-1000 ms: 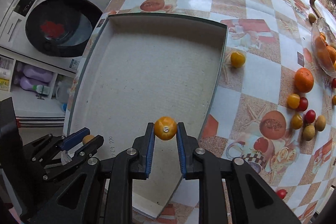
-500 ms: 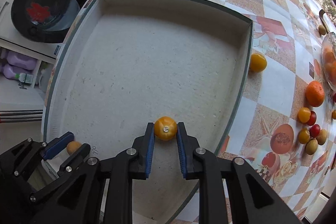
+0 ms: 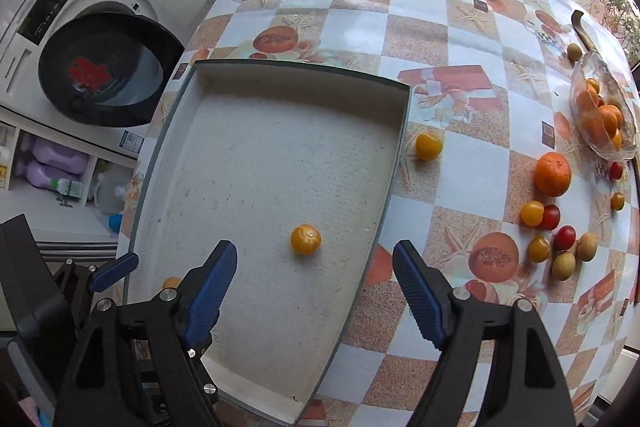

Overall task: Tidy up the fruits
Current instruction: 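Open both tools to drop the potato and yellow tomato into the tray, then grasp a red cherry tomato with the left tool while the right tool grasps another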

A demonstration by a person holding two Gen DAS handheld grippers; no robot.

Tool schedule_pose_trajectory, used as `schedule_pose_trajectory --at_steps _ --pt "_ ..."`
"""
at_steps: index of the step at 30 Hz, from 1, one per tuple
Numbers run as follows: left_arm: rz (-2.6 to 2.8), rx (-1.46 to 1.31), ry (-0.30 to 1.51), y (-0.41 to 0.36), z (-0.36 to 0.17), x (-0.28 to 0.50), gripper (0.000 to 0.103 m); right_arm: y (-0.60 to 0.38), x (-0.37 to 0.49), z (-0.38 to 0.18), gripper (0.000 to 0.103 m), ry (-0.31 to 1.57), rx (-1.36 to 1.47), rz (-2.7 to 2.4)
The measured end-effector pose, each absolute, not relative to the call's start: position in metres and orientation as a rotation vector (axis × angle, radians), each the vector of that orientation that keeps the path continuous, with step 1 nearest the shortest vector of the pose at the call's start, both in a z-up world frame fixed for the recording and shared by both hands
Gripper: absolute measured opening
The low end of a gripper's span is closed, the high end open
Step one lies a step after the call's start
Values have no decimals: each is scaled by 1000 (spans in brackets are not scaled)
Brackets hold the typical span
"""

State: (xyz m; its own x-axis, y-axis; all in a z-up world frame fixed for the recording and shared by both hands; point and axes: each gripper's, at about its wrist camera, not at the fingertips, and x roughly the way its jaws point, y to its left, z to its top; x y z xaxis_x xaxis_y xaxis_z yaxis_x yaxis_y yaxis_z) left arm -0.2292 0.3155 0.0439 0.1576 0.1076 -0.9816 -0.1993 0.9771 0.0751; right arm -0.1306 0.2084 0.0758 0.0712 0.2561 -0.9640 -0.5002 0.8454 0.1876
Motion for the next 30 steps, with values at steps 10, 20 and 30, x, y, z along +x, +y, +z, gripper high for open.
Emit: schedule_pose_trajectory --at_steps 10,20,30 --pt "36 53 1336 240 76 -212 90 71 -151 77 83 1435 -57 282" --pt "-124 97 1341 174 73 -196 90 -17 -174 47 83 1518 14 96" --pt "-157 145 1374 135 37 -177 90 -28 -166 24 77 1523 3 122"
